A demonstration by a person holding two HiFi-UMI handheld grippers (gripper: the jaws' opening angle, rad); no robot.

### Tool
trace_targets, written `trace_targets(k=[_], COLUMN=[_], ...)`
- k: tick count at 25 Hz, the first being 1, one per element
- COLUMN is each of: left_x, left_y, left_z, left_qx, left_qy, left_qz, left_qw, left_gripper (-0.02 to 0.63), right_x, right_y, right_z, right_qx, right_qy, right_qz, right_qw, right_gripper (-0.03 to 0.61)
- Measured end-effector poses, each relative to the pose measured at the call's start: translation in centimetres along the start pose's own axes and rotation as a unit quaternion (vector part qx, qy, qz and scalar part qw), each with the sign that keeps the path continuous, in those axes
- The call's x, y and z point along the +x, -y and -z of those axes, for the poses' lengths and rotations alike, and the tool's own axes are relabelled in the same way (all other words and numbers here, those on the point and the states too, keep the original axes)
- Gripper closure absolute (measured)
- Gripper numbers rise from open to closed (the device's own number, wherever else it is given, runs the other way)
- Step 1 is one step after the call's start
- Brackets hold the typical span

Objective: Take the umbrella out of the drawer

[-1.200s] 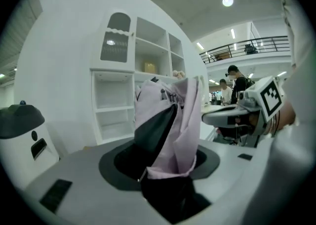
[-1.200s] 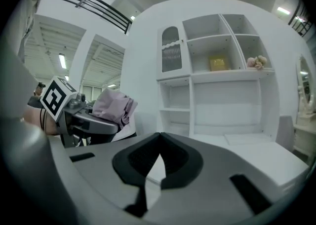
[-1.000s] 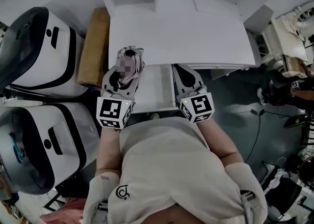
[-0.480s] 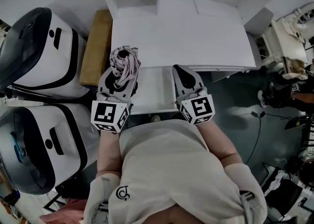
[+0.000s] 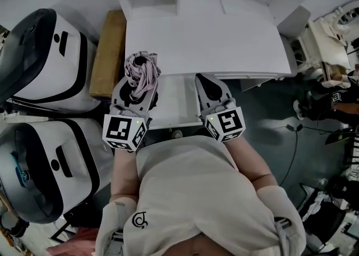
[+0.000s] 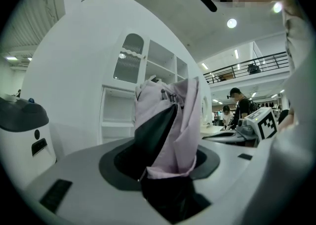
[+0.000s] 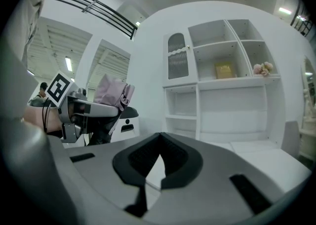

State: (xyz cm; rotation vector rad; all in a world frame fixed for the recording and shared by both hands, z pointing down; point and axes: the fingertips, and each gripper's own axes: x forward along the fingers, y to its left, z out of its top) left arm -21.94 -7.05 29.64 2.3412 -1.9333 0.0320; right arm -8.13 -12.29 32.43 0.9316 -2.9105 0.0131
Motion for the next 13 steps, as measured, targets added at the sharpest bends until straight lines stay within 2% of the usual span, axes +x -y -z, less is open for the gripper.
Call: trace_targets(k=[13], left_x=[-0.22], left_y=[0.72], left_z=[0.34], left_qx=[-0.012], left_qy=[0.0], left_qz=[0.009], left_qw=[0.9999], left_gripper=[0.388], right_x=[-0.5], right_y=[-0.11], right_z=[0.08], right_qx=[-0.001], right_qy=[0.0], right_qz=[0.0], right_qw=[1.0], right_gripper=[0.575])
